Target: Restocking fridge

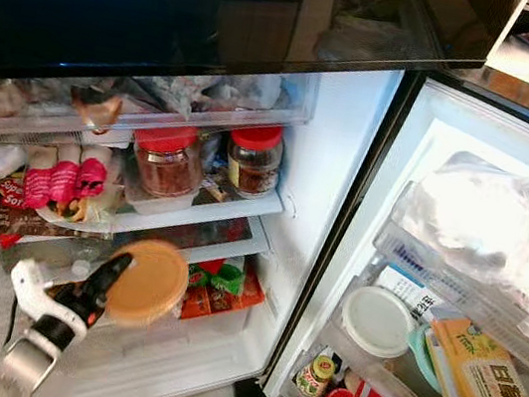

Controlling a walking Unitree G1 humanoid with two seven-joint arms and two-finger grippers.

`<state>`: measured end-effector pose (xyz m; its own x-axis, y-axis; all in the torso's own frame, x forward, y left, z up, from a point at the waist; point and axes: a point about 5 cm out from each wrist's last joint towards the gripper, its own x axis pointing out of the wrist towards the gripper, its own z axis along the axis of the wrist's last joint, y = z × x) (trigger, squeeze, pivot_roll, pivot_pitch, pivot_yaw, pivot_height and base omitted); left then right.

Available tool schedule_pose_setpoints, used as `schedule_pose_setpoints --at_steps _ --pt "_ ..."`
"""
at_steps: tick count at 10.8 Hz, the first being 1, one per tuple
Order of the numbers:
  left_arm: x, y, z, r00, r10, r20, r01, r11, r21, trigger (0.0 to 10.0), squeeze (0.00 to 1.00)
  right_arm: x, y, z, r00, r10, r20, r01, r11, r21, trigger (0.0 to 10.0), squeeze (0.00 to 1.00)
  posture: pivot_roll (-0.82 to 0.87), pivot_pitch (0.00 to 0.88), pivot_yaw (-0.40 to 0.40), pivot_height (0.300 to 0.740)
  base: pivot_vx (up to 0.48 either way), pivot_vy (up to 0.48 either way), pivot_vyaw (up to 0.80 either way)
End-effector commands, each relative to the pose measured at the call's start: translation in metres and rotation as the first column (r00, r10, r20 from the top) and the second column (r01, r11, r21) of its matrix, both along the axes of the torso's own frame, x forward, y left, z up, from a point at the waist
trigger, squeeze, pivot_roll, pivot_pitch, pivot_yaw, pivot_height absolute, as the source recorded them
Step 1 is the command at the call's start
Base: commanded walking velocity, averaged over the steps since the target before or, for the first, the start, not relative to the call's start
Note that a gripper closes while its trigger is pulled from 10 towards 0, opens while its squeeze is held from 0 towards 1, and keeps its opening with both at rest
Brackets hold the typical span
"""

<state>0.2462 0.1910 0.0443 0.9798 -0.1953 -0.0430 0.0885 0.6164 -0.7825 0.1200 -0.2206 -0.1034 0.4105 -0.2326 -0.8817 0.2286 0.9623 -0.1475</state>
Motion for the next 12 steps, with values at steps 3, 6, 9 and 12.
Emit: schedule_pose_setpoints --at_steps 3,6,9,12 --pt "0.010 -0.001 0.001 0.999 -0.038 0.009 0.037 0.997 0.063 10.0 0.00 0.022 -0.009 0.009 0.999 0.018 0.048 -0.017 1.000 -0.023 10.0 0.00 -0.15 0.004 -0.033 0.719 0.000 0.000 0.00" --pt "0.019 0.001 0.011 0.996 -0.077 0.047 0.071 0.991 0.116 10.0 0.00 0.035 -0.008 0.014 0.995 0.002 0.101 0.000 1.000 -0.016 10.0 0.00 -0.17 0.000 -0.014 0.719 0.000 0.000 0.00" --pt "0.023 0.000 0.017 0.994 -0.082 0.077 0.072 0.989 0.131 10.0 0.00 0.042 -0.008 0.017 0.994 0.010 0.111 -0.008 1.000 -0.017 10.0 0.00 -0.16 0.000 -0.007 0.719 0.000 0.000 0.00" --pt "0.019 -0.002 0.013 0.994 -0.088 0.072 0.075 0.982 0.176 10.0 0.00 0.040 -0.008 0.016 0.994 0.012 0.112 -0.011 1.000 -0.009 10.0 0.00 -0.15 0.000 -0.010 0.719 0.000 0.000 0.00"
